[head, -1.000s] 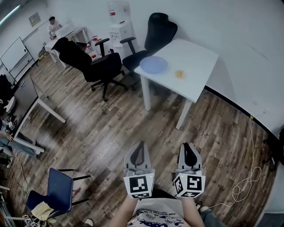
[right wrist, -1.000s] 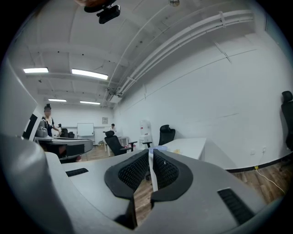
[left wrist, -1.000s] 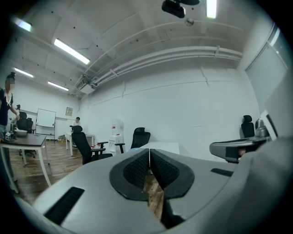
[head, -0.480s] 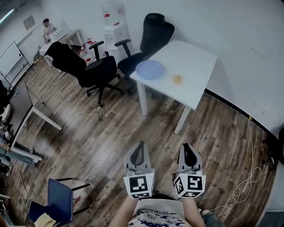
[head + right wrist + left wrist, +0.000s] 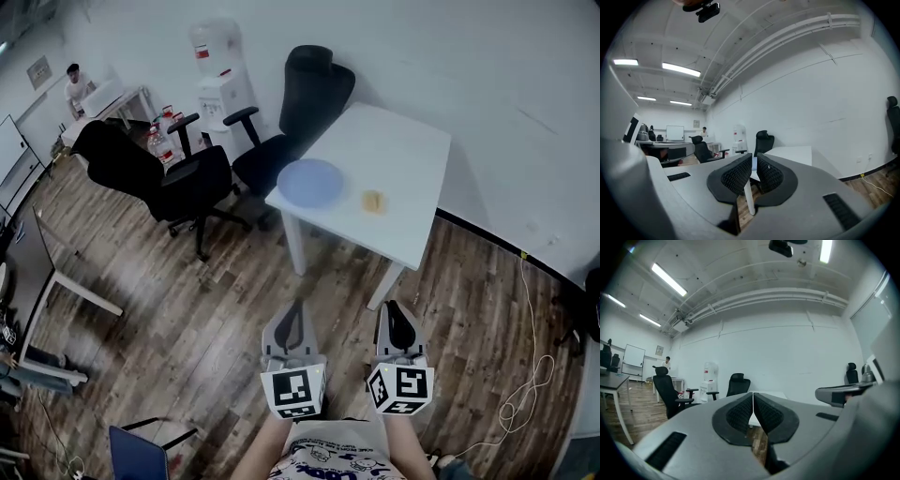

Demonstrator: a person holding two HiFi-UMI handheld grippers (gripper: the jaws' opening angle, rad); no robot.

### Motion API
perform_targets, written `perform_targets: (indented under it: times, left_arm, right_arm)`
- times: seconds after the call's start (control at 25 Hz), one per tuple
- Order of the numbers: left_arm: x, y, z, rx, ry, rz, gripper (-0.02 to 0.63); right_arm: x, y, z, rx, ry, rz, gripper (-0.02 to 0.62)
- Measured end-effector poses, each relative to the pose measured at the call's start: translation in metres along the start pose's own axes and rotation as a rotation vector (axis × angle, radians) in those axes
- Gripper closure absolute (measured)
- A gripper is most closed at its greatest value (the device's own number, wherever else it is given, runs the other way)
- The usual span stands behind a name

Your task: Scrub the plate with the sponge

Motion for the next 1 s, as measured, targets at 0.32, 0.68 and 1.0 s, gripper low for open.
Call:
perform_targets:
  times: [0.32,0.68,1.0]
  left_arm:
    - [-0.053,-0.057,-0.009,-0.009,0.003,0.017,0.593]
    - [-0.067,-0.105,-0.002,-0.063,0.035,0.020,0.592]
    - [-0.084,-0.163,-0.001,-0.089,0.046,-0.032,0.593]
  right_arm:
    - [-0.024,-0.065,-0.013,-0.003,0.010,0.030,0.568]
    - [-0.013,-0.114,-0.013,-0.062,0.008,0.040,0.568]
    - [-0.003,-0.189,-0.007,-0.111,-0.003,-0.032,0.568]
Point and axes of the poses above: the fingertips, and each gripper's own axes: y backward along the fingers, x to its right, z out of its underside, the point moved 7 cm from there along y, backward along the fingers, and after that the axes turned 8 degrees about -x, right-handed, at the moved point
